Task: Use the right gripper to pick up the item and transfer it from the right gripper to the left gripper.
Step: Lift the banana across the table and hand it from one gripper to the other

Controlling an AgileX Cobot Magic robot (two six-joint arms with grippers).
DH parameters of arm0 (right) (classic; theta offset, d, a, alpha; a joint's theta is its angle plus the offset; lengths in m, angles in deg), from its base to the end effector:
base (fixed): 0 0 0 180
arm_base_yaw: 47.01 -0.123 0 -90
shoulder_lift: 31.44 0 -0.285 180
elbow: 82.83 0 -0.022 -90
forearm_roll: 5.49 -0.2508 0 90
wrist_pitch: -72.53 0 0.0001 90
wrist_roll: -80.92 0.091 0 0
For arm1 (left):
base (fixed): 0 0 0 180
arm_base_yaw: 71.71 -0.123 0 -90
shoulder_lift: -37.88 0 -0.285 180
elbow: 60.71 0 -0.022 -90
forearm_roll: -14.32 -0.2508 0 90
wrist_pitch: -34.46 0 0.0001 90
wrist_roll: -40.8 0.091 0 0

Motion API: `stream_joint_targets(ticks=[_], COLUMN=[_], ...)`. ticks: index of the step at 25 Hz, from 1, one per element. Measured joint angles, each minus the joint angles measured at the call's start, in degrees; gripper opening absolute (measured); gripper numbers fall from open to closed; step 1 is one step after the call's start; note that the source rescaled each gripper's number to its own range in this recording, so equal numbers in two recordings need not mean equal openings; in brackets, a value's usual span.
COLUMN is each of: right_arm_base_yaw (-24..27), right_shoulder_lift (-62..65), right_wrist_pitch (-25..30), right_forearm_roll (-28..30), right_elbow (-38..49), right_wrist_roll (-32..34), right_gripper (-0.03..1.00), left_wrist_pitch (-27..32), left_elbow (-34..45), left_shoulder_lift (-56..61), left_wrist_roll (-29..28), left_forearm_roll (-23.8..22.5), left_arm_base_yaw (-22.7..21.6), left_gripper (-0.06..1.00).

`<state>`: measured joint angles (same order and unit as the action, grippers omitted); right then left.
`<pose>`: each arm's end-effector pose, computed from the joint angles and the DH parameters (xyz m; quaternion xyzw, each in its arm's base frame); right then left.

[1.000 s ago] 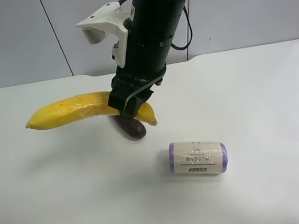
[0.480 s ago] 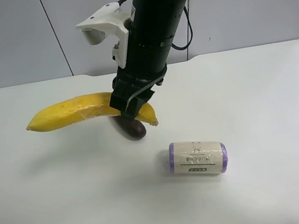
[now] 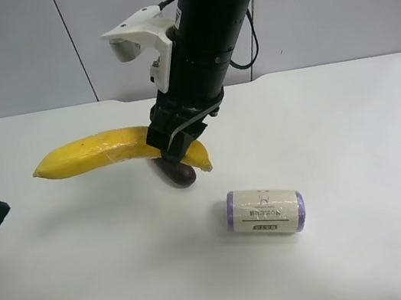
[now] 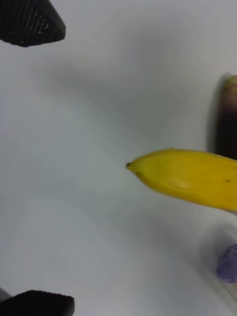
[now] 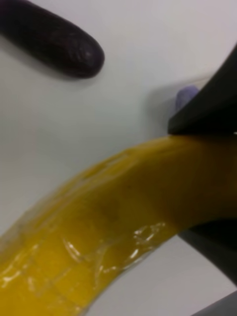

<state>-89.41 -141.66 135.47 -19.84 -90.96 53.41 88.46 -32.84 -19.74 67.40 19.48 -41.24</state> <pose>0.2614 0.2659 0.2740 -0.5293 0.8302 0.1334 0.1129 0.1300 -0.0841 0.3364 0.4370 0.8292 -0.0550 0.3442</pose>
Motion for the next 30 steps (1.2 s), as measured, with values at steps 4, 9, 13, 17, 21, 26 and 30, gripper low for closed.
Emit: stream_joint_targets(ticks=[4, 9, 13, 17, 21, 26, 30], right_arm_base_yaw=[0.0, 0.0, 0.0, 0.0, 0.0, 0.0, 0.0], right_shoulder_lift=[0.0, 0.0, 0.0, 0.0, 0.0, 0.0, 0.0], right_wrist_pitch=[0.0, 0.0, 0.0, 0.0, 0.0, 0.0, -0.1], right_forearm_roll=[-0.5, -0.6, -0.6, -0.6, -0.6, -1.0, -1.2], right_elbow=[0.0, 0.0, 0.0, 0.0, 0.0, 0.0, 0.0], right_wrist_roll=[0.0, -0.4, -0.4, -0.4, -0.4, -0.4, -0.4], right_gripper=[0.0, 0.0, 0.0, 0.0, 0.0, 0.0, 0.0], left_wrist_pitch=[-1.1, -5.3, -9.2, -11.2, -11.9, -13.6, -15.5], left_elbow=[-1.1, -1.2, -1.2, -1.2, -1.2, -1.2, -1.2], left_shoulder_lift=[-5.5, -10.5, -13.1, -16.0, -19.0, -21.0, -21.1], left_wrist_roll=[0.0, 0.0, 0.0, 0.8, 1.7, 1.9, 1.9], left_forearm_roll=[-1.3, -2.6, -2.8, -2.9, -3.0, -3.0, -3.1], left_arm_base_yaw=[4.7, 7.1, 7.2, 7.2, 7.2, 7.2, 7.2], left_gripper=[1.0, 1.0, 1.0, 1.0, 1.0, 1.0, 0.84])
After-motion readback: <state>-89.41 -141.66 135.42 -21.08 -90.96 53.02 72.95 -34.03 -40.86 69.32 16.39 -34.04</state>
